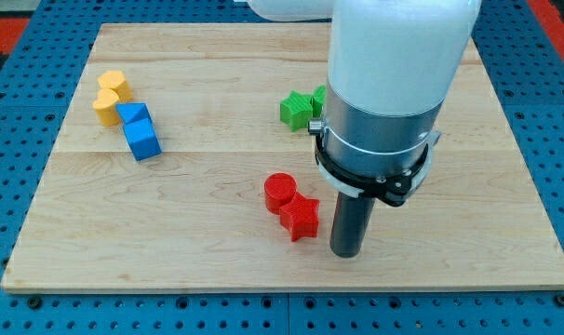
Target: Move the red blocks to the bottom of the green blocks
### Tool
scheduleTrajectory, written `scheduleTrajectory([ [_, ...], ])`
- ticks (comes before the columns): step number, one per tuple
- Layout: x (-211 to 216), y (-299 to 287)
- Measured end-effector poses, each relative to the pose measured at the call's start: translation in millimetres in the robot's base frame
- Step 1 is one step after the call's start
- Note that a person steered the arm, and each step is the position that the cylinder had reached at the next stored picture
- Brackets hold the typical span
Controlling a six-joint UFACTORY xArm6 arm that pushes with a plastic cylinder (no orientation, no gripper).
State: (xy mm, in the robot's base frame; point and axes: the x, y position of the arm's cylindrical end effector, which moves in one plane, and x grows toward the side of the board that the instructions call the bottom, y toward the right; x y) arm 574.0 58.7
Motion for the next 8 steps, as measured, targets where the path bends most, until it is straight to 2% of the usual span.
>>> scheduleTrajectory([
  [1, -23.6, -29.7],
  [3, -3.8, -36.0],
  [5, -3.7, -36.9],
  [8, -11.7, -76.8],
])
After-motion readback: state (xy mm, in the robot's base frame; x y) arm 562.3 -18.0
